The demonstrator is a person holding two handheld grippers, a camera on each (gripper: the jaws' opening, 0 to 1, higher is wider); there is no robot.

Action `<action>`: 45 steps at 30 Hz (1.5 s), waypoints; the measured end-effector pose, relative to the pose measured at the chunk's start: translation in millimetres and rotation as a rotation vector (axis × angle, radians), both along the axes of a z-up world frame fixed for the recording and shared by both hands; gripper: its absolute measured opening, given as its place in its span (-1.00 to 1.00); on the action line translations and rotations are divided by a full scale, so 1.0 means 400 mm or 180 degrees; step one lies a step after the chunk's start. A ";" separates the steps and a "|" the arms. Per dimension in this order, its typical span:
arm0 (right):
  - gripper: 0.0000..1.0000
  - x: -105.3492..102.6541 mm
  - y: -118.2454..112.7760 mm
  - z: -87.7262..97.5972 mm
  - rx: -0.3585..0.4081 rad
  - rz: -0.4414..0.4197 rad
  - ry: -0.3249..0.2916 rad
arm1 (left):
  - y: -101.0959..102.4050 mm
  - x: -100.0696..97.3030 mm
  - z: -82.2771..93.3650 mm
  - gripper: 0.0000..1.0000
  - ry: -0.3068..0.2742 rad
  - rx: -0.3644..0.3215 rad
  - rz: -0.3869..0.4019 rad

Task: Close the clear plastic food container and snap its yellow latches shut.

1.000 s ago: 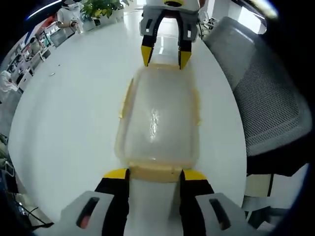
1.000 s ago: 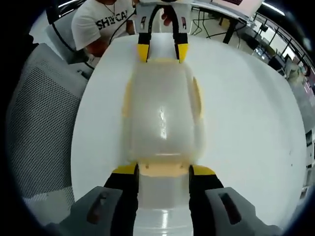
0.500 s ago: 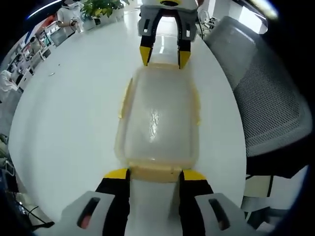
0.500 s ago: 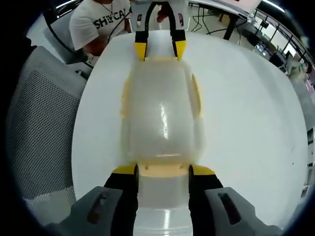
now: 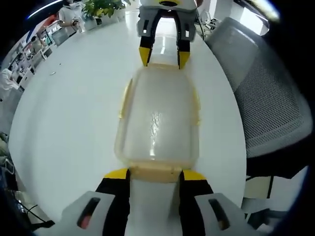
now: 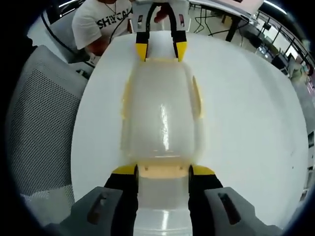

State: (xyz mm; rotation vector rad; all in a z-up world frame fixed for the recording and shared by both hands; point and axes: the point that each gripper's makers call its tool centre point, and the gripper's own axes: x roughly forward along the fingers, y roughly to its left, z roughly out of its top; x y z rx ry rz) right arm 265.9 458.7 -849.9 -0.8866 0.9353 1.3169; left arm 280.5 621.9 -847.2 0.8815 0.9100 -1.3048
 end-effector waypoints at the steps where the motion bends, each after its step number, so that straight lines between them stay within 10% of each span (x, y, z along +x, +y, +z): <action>1: -0.27 -0.002 0.000 0.002 0.0010 0.0010 -0.0018 | 0.000 -0.001 0.001 -0.34 -0.0029 0.0001 0.0013; 45: -0.28 -0.030 -0.060 0.224 0.0474 0.0271 -0.0054 | -0.059 -0.057 0.232 -0.34 -0.0137 -0.0041 0.0214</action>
